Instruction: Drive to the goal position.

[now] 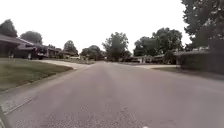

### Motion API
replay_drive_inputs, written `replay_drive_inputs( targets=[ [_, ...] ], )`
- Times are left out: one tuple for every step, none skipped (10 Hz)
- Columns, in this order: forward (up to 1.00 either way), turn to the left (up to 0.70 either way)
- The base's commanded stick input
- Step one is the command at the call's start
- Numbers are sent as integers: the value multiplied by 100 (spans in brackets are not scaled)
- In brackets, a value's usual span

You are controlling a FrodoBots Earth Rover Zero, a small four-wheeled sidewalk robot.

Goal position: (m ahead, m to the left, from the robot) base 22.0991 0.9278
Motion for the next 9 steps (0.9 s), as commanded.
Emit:
replay_drive_inputs(
  targets=[
    [70, 0],
    [70, 0],
    [70, 0],
    [70, 0],
    [70, 0],
    [70, 0],
    [70, 0],
    [70, 0],
    [70, 0]
  ],
)
